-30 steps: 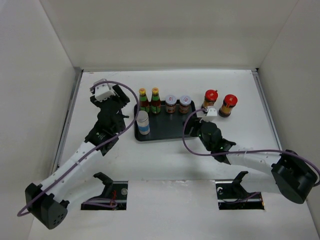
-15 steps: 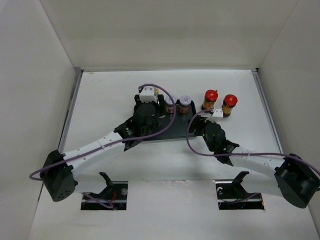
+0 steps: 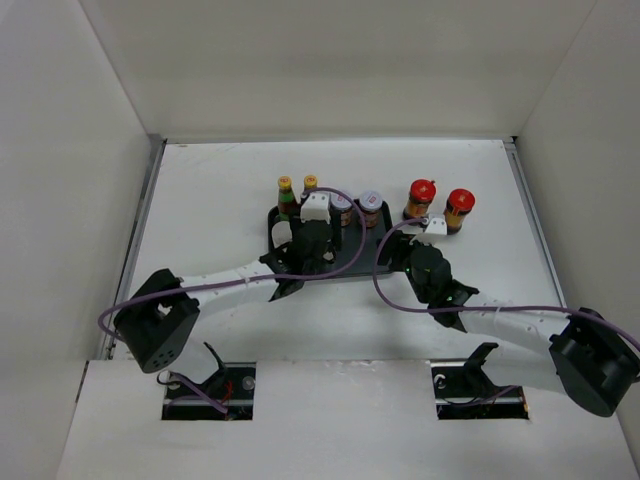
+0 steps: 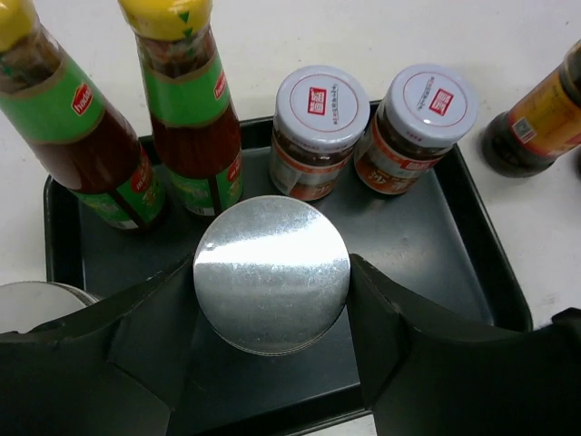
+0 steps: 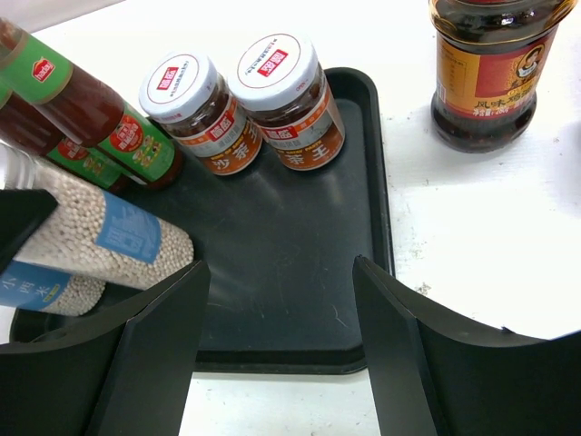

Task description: Organize the condiment bottles

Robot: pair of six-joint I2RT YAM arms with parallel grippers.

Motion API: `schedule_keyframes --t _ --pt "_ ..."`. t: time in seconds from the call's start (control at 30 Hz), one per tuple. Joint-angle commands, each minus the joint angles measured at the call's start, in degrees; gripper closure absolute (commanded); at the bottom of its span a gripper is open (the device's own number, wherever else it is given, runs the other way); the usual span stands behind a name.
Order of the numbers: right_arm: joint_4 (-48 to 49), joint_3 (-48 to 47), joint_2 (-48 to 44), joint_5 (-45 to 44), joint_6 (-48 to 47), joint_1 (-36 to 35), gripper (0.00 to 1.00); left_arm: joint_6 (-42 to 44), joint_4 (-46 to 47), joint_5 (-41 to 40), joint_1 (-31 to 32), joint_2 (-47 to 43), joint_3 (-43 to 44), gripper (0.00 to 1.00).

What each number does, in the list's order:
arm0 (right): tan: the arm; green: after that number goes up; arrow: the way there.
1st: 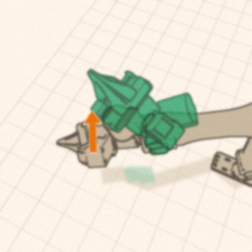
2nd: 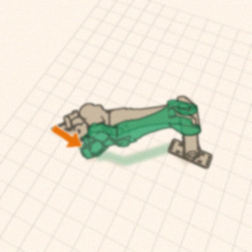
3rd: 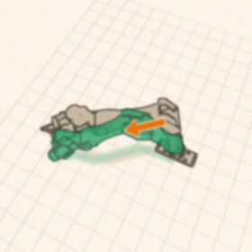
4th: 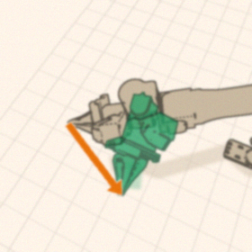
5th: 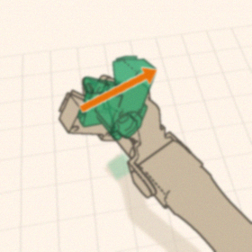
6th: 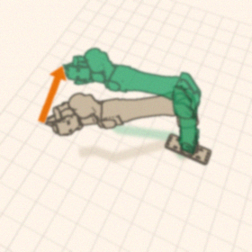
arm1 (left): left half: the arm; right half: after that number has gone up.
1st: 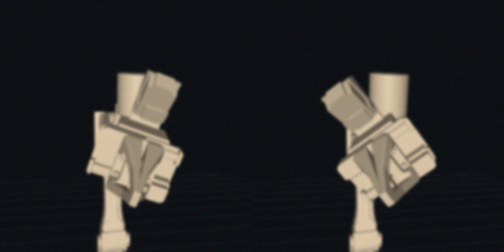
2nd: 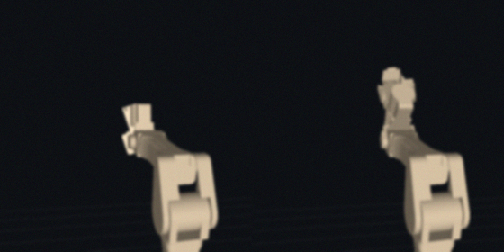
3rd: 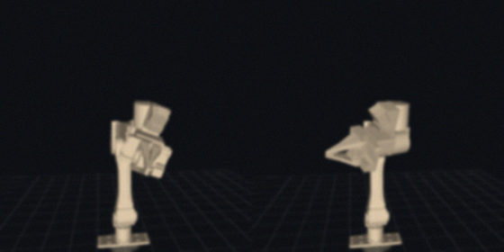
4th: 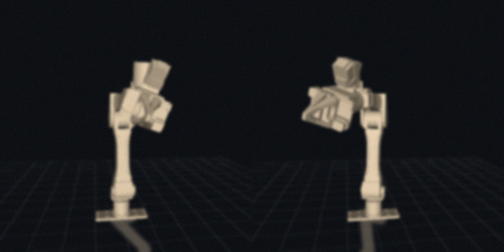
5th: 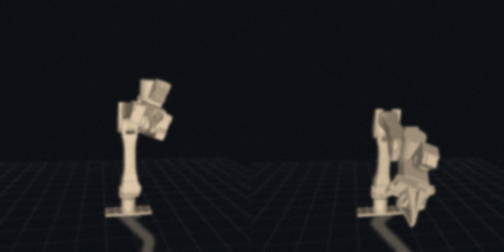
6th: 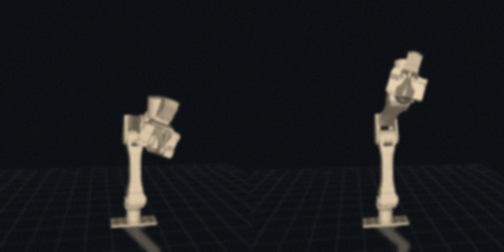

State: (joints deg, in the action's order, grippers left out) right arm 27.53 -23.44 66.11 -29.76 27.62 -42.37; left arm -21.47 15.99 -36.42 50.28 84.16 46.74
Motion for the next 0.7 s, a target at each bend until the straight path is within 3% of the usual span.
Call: schedule_keyframes --t 0.0,0.37,0.53,0.67 --pt "2.97 0.06 -1.07 -1.27 -0.63 0.23 0.29 -1.03 9.15 -0.75 -0.23 -0.93 0.28 0.56" --pt "3.05 0.15 -1.42 -1.27 -0.90 0.23 0.29 0.82 9.24 -4.53 0.12 -0.14 -1.57 0.45" --pt "2.79 0.15 -1.94 -1.44 -0.90 0.32 0.24 3.19 9.06 -4.80 1.53 1.18 -0.95 0.43" --pt "2.88 0.50 -2.21 -1.79 -0.90 0.49 0.19 3.46 8.36 -4.71 2.40 1.88 0.19 0.28"
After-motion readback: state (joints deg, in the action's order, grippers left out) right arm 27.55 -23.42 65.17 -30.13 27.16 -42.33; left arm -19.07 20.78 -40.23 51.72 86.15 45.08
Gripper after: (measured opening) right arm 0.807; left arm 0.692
